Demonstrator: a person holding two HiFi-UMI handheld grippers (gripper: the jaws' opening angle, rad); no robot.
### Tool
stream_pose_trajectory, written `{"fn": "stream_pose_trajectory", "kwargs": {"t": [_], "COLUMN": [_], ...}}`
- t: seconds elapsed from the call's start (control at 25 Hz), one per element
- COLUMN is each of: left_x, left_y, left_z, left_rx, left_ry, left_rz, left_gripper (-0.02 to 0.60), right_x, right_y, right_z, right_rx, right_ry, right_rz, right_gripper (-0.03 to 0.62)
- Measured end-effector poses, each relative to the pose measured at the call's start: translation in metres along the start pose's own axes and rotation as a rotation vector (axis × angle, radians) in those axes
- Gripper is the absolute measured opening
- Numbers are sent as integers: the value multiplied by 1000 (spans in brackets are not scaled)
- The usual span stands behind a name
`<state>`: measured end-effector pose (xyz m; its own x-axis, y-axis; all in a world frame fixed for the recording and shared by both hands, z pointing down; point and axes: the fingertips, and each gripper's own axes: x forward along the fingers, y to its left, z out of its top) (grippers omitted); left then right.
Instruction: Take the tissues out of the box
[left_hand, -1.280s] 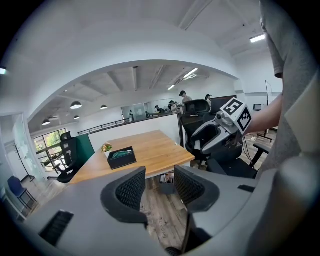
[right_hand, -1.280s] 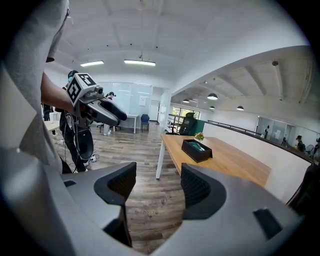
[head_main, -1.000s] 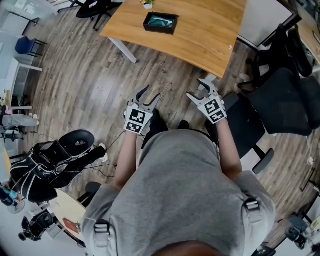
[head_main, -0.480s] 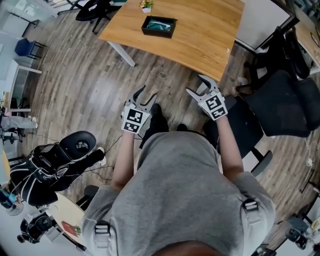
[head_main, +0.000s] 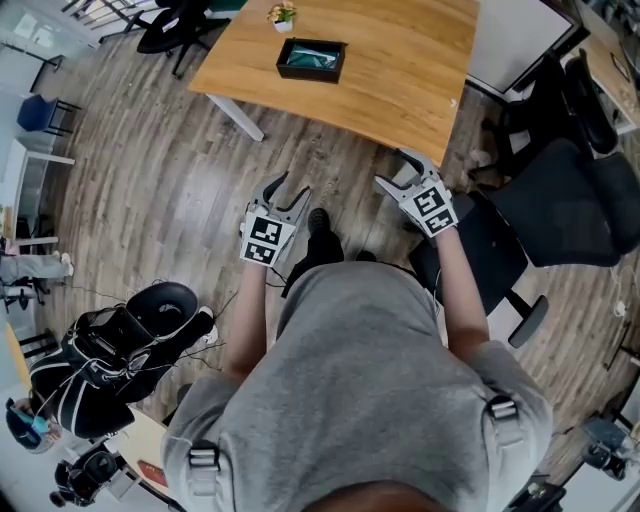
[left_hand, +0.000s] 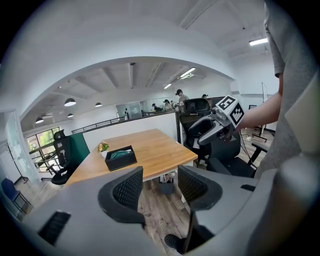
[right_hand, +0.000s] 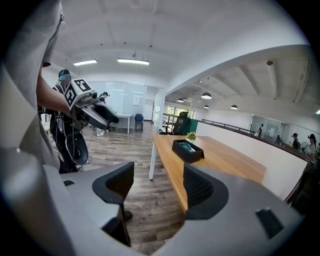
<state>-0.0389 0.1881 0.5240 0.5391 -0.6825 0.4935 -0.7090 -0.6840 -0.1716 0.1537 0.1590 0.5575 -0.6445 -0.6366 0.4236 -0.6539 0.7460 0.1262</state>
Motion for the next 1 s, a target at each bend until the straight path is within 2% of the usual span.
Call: {"fn": "stream_pose_trajectory", "kwargs": {"t": [0.44,1.0], "left_x": [26,47], "left_y": [65,136], "left_z": [4,-16], "left_rx": [-5,-26], "left_ry": [-11,4], "left_rz": [-45,-86], "left_gripper": [230,230], "right_x": [51,120], "right_y": [-11,-10], "right_z": [14,26], "right_rx": [13,37], "right_ry": [58,116], "right_rz": [-8,-12], "right_gripper": [318,318]}}
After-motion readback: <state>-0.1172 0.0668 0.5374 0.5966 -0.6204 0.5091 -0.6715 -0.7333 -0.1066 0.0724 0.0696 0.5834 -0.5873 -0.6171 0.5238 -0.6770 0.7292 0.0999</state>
